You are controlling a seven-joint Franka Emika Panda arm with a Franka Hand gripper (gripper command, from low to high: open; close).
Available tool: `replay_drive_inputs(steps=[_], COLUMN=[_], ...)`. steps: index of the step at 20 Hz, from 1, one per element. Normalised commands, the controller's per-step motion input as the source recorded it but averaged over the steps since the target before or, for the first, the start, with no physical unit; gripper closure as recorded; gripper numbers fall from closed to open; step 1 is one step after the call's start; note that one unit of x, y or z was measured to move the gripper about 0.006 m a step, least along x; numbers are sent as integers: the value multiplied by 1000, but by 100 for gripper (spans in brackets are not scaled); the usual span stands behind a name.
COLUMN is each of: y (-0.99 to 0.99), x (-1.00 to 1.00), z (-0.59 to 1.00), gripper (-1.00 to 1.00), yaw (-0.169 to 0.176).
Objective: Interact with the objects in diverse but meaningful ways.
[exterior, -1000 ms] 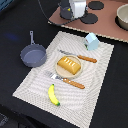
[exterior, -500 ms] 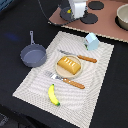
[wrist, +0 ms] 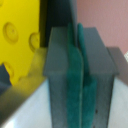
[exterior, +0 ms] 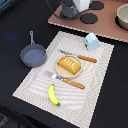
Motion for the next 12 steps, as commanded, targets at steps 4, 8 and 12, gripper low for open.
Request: replay_drive_inputs(steps=[4,8,12], y=[0,0,28], x=[711,875,987], z=[271,34,0], gripper=[100,100,100], yaw=[0,0,0])
